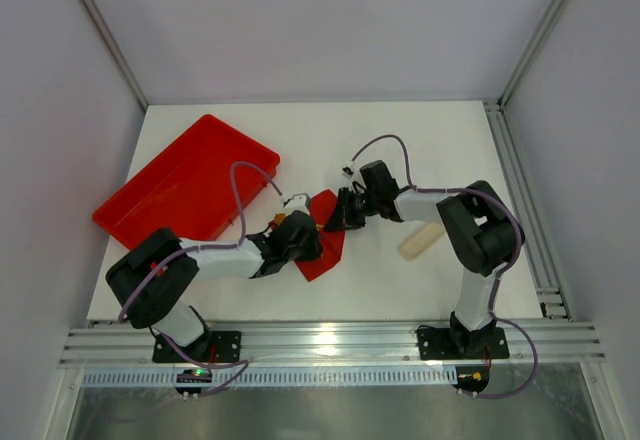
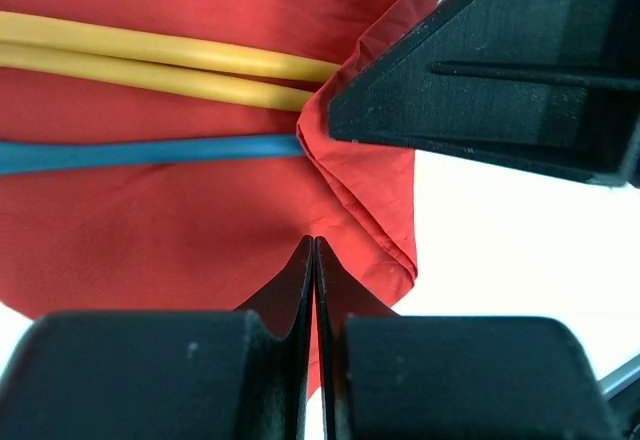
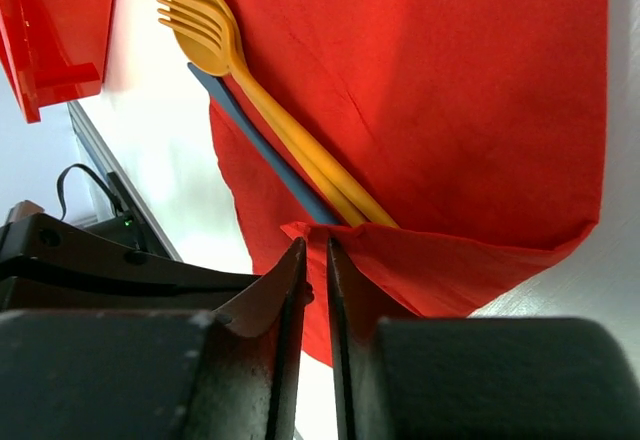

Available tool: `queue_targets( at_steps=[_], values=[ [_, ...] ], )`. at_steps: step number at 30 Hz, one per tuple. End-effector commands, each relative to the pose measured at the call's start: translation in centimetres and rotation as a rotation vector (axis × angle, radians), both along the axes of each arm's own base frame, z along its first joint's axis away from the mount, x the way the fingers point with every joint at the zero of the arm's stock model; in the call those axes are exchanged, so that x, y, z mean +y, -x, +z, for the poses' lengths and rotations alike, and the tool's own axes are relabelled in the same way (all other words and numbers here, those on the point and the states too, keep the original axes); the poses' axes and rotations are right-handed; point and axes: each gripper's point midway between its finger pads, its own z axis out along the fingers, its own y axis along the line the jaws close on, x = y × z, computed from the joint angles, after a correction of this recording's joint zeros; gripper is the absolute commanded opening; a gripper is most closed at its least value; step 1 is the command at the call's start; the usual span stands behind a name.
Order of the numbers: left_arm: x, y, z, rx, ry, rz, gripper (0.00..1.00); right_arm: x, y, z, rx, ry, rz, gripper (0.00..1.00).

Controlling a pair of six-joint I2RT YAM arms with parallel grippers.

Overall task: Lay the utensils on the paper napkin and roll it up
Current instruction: Roll the napkin at the center of the board.

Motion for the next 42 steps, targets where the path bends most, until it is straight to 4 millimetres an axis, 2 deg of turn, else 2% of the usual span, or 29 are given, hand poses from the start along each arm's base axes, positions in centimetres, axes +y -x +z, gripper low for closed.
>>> queue_targets(
  at_steps=[1, 7, 11, 18, 25, 31, 42],
  values=[
    [-0.4, -1.3, 2.7, -0.077, 0.009, 0.012, 0.0, 0.3, -0.6, 0.0, -0.032, -0.025, 0.004, 0.13],
    [0.0, -1.9, 4.4, -0.116, -0.004, 0.025, 0.0, 0.3, -0.4, -0.5, -0.026, -0.024, 0.006, 0.07],
    [-0.6, -2.6, 5.7, -0.137, -0.001, 0.013, 0.0, 0.0, -0.4, -0.7, -0.022, -0.024, 0.002, 0.04],
    [-0.6, -4.2, 6.0, -0.124, 0.007, 0.029, 0.0, 0.0, -0.3, -0.8, -0.019, -0.029, 0.001, 0.04],
    [-0.8, -5.2, 4.9, -0.088, 0.04, 0.025, 0.0, -0.2, -0.3, -0.8, -0.016, -0.031, -0.004, 0.04],
    [-2.1, -5.4, 4.8, -0.087, 0.093, -0.008, 0.0, -0.3, -0.5, -0.7, -0.018, -0.035, -0.008, 0.04],
    [-2.1, -5.5, 2.8, -0.064, 0.085, 0.004, 0.0, -0.5, -0.7, -0.5, -0.018, -0.038, -0.013, 0.04]
  ],
)
